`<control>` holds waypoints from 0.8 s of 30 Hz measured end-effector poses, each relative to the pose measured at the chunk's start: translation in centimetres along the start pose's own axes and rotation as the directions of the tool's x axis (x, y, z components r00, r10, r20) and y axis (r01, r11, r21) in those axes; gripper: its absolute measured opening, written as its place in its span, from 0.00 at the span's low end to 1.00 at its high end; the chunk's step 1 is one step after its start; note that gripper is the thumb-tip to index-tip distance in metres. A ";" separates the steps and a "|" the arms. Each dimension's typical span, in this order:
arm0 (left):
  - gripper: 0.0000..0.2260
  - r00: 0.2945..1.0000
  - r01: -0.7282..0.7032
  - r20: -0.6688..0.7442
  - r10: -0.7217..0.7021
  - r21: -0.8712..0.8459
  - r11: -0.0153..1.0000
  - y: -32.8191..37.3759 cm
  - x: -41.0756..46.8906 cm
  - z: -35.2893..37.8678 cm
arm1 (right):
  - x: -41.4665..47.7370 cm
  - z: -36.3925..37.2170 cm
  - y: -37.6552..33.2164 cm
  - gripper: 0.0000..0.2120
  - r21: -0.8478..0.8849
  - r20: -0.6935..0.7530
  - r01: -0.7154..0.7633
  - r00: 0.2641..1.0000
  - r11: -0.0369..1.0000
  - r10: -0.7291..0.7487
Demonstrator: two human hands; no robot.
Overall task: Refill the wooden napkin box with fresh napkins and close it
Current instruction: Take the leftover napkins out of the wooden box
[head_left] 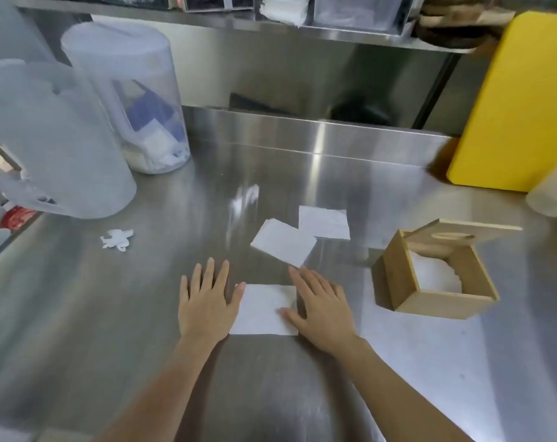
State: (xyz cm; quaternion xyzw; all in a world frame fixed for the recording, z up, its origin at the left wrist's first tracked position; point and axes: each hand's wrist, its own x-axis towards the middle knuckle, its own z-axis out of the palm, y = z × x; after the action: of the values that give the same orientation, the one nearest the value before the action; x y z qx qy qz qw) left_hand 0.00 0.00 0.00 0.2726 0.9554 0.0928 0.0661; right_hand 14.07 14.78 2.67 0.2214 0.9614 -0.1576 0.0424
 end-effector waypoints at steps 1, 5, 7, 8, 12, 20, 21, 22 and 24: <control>0.28 1.000 0.000 -0.003 0.000 0.017 1.000 -0.1 0.0 -0.1 | 0.1 0.1 -0.1 0.40 0.023 0.022 -0.006 1.000 1.000 0.005; 0.29 0.999 -0.024 -0.030 0.024 0.001 1.000 -0.3 0.3 0.2 | 0.7 0.9 0.0 0.31 0.061 -0.053 -0.011 0.999 0.998 0.014; 0.29 0.999 -0.031 -0.030 0.031 0.007 0.999 -0.4 0.2 0.4 | 0.9 1.2 0.0 0.24 0.119 -0.126 -0.026 0.991 0.993 0.041; 0.29 0.999 -0.034 -0.034 0.035 0.017 0.999 -0.4 0.2 0.3 | 1.0 1.1 0.1 0.19 0.160 -0.148 -0.039 0.987 0.986 0.063; 0.28 0.998 -0.035 -0.042 0.036 0.026 0.999 -0.3 0.1 0.3 | 1.1 0.4 0.6 0.09 0.195 -0.137 -0.120 0.979 0.973 0.149; 0.29 0.998 -0.035 -0.045 0.037 0.051 0.998 -0.2 0.2 0.3 | -1.3 0.0 2.0 0.18 0.035 -0.225 0.233 0.949 0.972 -0.219; 0.29 0.998 -0.034 -0.044 0.036 0.053 0.998 -0.2 0.2 0.3 | -1.2 0.4 1.8 0.17 -0.008 -0.194 0.267 0.945 0.964 -0.263; 0.29 0.998 -0.034 -0.043 0.036 0.056 0.998 -0.2 0.2 0.3 | -1.2 0.9 1.6 0.15 -0.050 -0.182 0.281 0.941 0.958 -0.286; 0.29 0.999 -0.034 -0.039 0.037 0.066 0.997 -0.1 0.1 0.3 | -1.0 1.6 1.4 0.11 -0.109 -0.207 0.285 0.930 0.952 -0.302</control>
State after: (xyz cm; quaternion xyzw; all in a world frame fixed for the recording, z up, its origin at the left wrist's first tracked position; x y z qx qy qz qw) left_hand -0.12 0.04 -0.32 0.2895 0.9540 0.0682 0.0363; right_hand 15.59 15.01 0.91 0.0894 0.9878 -0.0992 -0.0802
